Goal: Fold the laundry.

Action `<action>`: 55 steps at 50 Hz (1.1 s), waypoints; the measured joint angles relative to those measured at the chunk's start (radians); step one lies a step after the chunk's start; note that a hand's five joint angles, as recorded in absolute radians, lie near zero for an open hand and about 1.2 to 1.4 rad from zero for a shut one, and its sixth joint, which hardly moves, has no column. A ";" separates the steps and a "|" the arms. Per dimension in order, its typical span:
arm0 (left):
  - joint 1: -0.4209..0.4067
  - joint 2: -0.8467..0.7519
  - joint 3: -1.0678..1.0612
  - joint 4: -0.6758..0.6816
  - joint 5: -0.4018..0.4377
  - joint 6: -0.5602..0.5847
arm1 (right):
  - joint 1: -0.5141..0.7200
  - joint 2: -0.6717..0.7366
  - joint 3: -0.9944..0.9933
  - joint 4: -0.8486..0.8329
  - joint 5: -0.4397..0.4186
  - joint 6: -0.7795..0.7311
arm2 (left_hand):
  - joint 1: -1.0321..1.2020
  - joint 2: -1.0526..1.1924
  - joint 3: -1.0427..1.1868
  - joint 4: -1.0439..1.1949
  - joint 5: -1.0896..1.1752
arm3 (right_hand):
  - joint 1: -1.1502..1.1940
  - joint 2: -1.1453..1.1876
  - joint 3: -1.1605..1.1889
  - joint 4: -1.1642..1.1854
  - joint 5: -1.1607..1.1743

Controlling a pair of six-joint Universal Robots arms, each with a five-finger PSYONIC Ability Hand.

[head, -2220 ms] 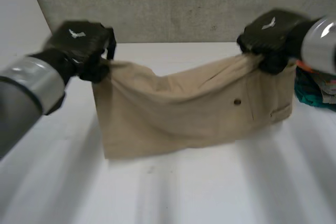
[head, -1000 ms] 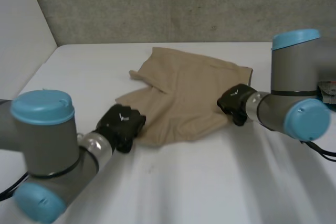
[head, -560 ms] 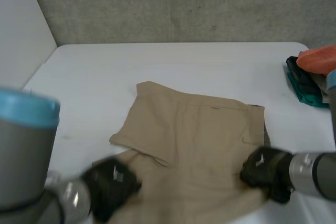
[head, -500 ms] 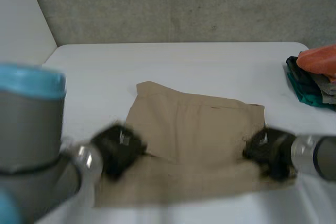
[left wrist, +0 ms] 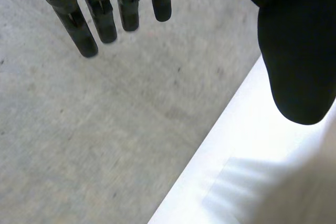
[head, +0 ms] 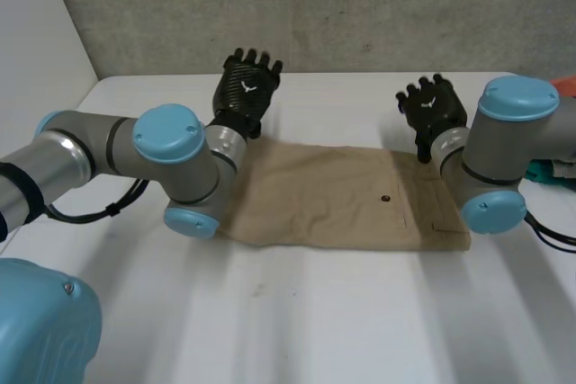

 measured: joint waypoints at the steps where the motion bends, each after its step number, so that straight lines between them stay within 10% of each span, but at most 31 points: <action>1: -0.007 0.013 -0.009 -0.001 0.003 -0.015 | 0.002 -0.010 0.004 -0.014 0.014 0.004 | 0.000 -0.028 -0.027 -0.027 -0.019 | 0.000 0.000 -0.002 -0.003 0.000; 16: -0.049 0.445 -0.454 0.007 0.019 -0.160 | -0.036 -0.449 0.487 0.084 -0.010 0.131 | 0.000 -0.033 -0.029 -0.028 -0.019 | 0.000 0.000 -0.002 -0.003 0.000; 26: -0.051 0.542 -0.640 0.016 0.020 -0.235 | -0.140 -0.405 0.613 0.198 -0.146 0.306 | 0.000 -0.033 -0.029 -0.028 -0.019 | 0.013 0.016 0.008 0.006 0.009; 32: -0.056 0.539 -0.668 0.042 0.020 -0.246 | -0.149 -0.292 0.586 0.129 -0.157 0.311 | 0.000 -0.033 -0.029 -0.028 -0.019 | 0.785 0.893 0.879 0.874 0.831; 47: -0.053 0.616 -0.727 0.057 0.019 -0.244 | -0.229 -0.489 0.639 0.010 -0.024 -0.229 | 0.000 -0.033 -0.029 -0.028 -0.019 | 0.876 0.951 0.957 0.980 0.930; 55: -0.049 0.638 -0.756 0.057 0.014 -0.245 | 0.063 -0.464 0.629 -0.151 -0.189 -0.337 | 0.000 -0.033 -0.029 -0.028 -0.019 | 0.876 0.951 0.974 0.982 0.941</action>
